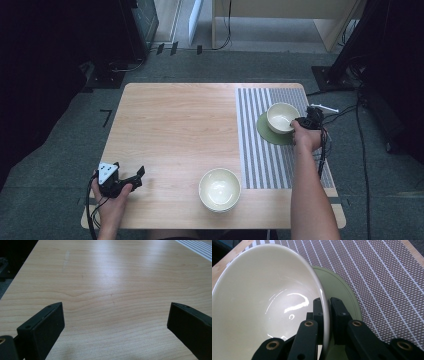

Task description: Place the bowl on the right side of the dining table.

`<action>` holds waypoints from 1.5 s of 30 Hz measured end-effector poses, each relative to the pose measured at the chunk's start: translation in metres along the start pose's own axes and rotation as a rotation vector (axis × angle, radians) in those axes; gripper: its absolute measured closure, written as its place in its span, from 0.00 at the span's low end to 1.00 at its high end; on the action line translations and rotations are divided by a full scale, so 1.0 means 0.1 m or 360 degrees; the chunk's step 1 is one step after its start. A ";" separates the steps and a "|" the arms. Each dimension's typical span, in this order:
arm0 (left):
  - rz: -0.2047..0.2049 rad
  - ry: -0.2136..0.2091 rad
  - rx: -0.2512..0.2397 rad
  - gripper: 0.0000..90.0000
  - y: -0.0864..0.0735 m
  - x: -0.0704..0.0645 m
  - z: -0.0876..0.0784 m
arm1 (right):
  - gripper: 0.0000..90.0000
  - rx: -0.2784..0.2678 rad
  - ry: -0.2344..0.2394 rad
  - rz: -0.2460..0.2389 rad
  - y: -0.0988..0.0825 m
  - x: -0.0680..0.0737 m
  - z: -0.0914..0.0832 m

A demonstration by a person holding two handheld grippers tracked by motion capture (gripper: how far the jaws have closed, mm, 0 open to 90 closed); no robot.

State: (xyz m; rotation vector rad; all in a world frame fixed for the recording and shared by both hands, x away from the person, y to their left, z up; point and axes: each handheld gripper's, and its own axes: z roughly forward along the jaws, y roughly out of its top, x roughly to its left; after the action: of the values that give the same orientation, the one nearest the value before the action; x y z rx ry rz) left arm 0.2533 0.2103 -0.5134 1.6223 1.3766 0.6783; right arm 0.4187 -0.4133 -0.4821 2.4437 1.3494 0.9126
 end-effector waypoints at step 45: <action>-0.0001 0.0002 0.0008 0.01 0.00 0.00 0.00 | 0.54 -0.0052 0.0082 -0.0124 -0.09 -0.04 0.00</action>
State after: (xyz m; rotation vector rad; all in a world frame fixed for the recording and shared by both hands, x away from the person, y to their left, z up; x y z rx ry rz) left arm 0.2536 0.2102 -0.5134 1.6256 1.3804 0.6761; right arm 0.4107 -0.4120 -0.4878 2.3409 1.4245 0.9770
